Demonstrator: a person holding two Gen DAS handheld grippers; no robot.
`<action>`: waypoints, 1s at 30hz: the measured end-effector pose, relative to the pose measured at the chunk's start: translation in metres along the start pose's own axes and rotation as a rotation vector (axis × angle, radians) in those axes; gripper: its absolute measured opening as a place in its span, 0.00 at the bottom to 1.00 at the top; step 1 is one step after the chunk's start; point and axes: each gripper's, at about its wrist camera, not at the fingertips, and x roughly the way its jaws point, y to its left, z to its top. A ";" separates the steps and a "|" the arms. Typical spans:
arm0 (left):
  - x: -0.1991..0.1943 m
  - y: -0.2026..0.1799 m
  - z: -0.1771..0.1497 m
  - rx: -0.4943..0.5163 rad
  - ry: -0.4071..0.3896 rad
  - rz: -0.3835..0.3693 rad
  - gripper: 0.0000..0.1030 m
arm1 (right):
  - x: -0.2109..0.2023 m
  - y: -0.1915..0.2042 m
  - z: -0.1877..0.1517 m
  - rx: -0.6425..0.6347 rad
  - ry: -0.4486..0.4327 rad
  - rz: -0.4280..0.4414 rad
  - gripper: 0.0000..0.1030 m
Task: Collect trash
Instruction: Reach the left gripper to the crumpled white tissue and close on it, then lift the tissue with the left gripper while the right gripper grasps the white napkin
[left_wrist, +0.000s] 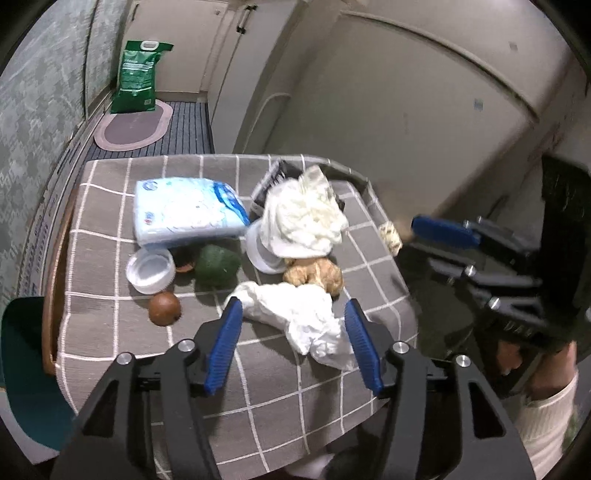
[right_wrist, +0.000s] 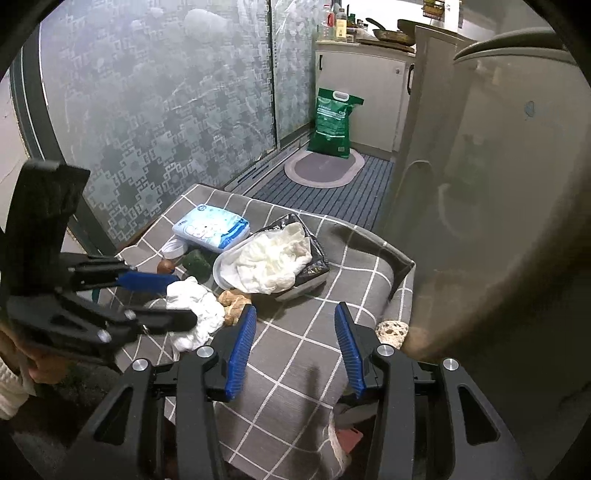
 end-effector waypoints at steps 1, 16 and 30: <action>0.003 -0.003 -0.001 0.011 0.007 0.009 0.46 | 0.001 0.000 0.000 -0.002 0.004 -0.001 0.43; -0.018 -0.013 -0.009 0.099 -0.073 0.100 0.06 | 0.022 0.015 0.009 -0.020 0.014 0.000 0.35; -0.055 -0.001 -0.020 0.125 -0.155 0.138 0.06 | 0.063 0.016 0.025 0.028 0.059 -0.044 0.18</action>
